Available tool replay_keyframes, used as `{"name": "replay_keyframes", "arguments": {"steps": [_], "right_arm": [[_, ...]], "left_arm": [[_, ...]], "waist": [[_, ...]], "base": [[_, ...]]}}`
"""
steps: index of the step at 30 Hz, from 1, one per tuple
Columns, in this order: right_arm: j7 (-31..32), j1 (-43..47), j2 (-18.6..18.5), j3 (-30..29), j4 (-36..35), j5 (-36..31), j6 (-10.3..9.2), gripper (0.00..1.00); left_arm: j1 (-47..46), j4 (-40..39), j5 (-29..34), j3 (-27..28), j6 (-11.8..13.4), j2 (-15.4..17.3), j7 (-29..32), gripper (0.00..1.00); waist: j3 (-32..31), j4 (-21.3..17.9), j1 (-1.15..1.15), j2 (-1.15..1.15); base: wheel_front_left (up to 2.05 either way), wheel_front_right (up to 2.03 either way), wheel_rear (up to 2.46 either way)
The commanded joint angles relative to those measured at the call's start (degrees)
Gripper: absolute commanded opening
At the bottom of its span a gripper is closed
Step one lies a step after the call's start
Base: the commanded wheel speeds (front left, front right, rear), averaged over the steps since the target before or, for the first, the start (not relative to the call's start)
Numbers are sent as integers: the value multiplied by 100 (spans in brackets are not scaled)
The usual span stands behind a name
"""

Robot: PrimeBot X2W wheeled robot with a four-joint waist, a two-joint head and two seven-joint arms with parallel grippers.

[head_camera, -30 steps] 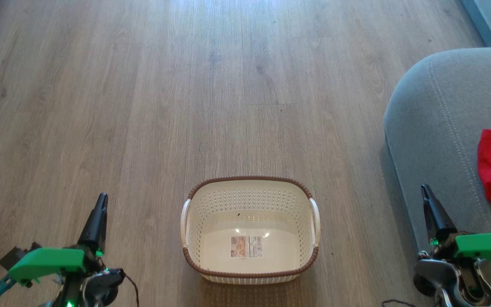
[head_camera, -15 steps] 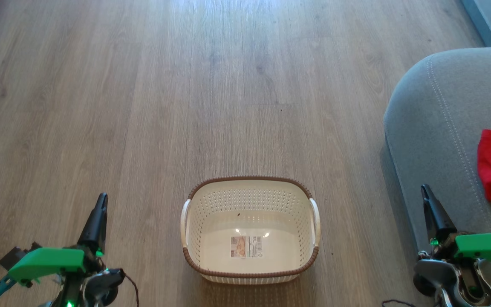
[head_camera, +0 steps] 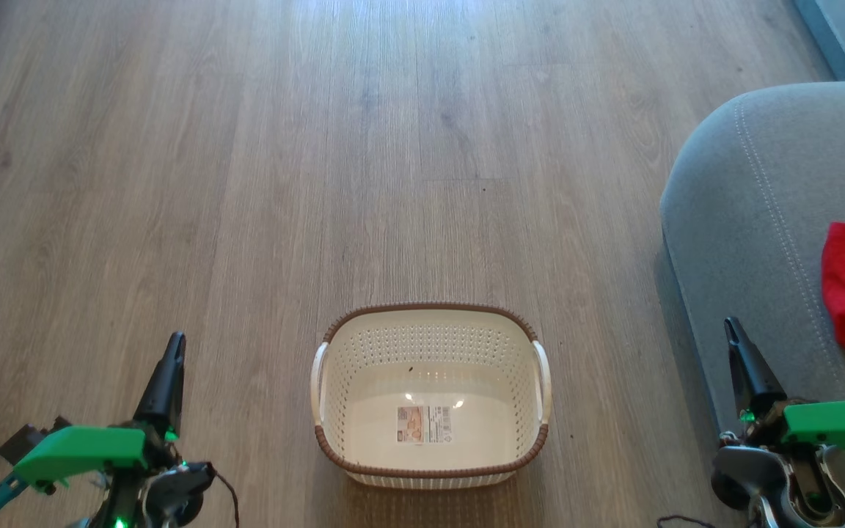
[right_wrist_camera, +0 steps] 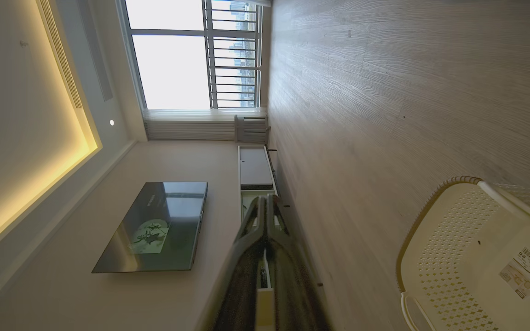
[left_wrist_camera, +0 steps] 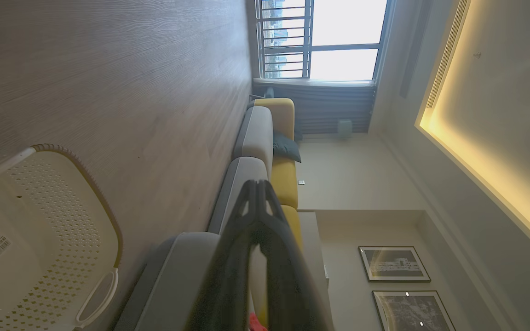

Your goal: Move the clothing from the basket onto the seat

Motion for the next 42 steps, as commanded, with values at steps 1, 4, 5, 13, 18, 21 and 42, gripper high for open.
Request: {"name": "replay_keyframes", "arguments": {"steps": [1, 4, 5, 13, 18, 21, 42], "right_arm": [[33, -319, -23, 100, -221, 35, 3, 0], [33, -319, -23, 100, -221, 35, 3, 0], [33, -319, -23, 100, -221, 35, 3, 0], [33, -319, -23, 100, -221, 35, 3, 0], [33, -319, -23, 100, -221, 35, 3, 0], [33, -319, -23, 100, -221, 35, 3, 0], [33, -319, -23, 100, -221, 35, 3, 0]], "left_arm": [[-272, -195, -39, 199, -9, 47, 41, 0], [-272, -195, -39, 199, -9, 47, 41, 0], [-272, -195, -39, 199, -9, 47, 41, 0], [-272, -195, -39, 199, -9, 47, 41, 0], [-272, -196, -39, 199, -9, 47, 41, 0], [-272, -196, -39, 199, -9, 47, 41, 0], [-272, -196, -39, 198, -9, 47, 41, 0]], "waist": [[0, 0, 0, 0], [0, 0, 0, 0], [0, 0, 0, 0], [0, 0, 0, 0], [0, 0, 0, 0], [0, 0, 0, 0], [0, 0, 0, 0]], "base": [[0, 0, 0], [0, 0, 0], [0, 0, 0], [0, 0, 0], [0, 0, 0], [0, 0, 0], [0, 0, 0]]}}
